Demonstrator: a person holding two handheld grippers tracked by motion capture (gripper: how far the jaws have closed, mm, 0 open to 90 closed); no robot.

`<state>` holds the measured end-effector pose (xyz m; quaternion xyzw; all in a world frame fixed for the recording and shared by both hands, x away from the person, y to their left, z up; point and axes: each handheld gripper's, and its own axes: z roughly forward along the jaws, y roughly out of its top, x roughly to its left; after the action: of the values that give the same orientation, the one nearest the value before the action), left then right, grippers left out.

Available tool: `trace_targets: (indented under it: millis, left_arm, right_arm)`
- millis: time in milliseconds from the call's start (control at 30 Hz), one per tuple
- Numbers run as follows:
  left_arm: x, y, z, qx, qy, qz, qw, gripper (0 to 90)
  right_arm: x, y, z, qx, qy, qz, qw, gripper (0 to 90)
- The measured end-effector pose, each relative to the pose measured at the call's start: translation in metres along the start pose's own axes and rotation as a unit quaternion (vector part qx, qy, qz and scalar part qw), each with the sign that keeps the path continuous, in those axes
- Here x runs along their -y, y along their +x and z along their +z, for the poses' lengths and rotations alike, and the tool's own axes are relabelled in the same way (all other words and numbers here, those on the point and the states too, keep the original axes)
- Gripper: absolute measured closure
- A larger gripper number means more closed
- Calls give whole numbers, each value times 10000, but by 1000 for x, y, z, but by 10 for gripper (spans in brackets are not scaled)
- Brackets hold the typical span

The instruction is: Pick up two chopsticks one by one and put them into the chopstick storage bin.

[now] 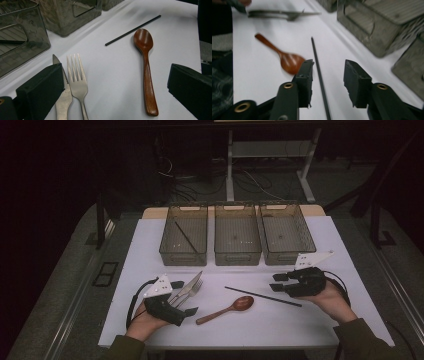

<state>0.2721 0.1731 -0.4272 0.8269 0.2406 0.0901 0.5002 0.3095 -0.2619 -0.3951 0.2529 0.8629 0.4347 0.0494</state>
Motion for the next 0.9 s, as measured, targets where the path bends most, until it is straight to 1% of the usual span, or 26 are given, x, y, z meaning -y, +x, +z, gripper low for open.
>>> trace_targets:
  millis: [100,200,233,267,300,367,467,533,567,600,800,900]
  left_arm:
    - [0,0,0,-6,18,22,10000,0]
    - [0,0,-1,-14,25,14,10000,0]
    - [0,0,-1,-27,38,20,10000,0]
    - [1,-1,-1,-47,46,-31,10000,0]
    - [1,0,-1,-61,55,-29,10000,0]
    - [2,0,-2,-76,67,-33,9999,0]
    - [2,1,-3,-80,37,-14,10000,0]
    - [2,0,-3,-71,42,-30,10000,0]
    - [2,1,-3,-69,51,0,10000,0]
    - [2,0,-3,-75,64,-37,9999,0]
    - [2,0,-3,-74,46,-49,10000,0]
    - [2,0,-2,-64,68,-43,9999,0]
  right_arm:
    - [7,0,0,-67,139,-41,9999,627]
    - [15,0,1,-68,274,-12,9996,646]
    - [17,0,2,-63,360,-45,9993,654]
    - [19,-1,4,-50,421,-69,9991,654]
    - [20,-2,5,-49,458,-60,9989,657]
    - [22,-4,8,-82,561,-105,9983,672]
    - [24,-6,14,-132,738,-89,9971,684]
    - [25,-6,17,-102,852,-134,9962,691]
    - [26,-6,18,-105,891,-155,9958,698]
    - [26,-6,19,-101,922,-158,9956,700]
    - [28,-7,26,-56,1135,-203,9933,718]
    - [28,-7,28,-65,1188,-238,9926,720]
